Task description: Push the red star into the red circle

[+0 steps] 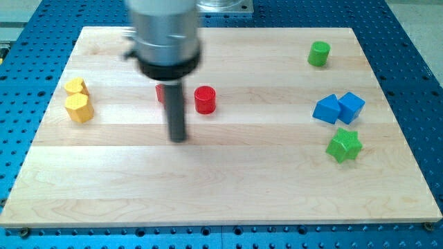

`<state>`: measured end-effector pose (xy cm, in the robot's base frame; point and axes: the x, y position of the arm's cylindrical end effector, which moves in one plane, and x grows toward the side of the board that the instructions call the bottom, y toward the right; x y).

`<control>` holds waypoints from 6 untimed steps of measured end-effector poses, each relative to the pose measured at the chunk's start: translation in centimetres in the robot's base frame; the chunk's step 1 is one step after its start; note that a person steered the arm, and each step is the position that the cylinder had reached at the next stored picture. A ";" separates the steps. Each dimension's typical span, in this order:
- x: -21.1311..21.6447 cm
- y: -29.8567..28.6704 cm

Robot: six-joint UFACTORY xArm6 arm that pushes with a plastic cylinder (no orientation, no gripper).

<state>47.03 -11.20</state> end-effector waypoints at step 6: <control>-11.5 19.5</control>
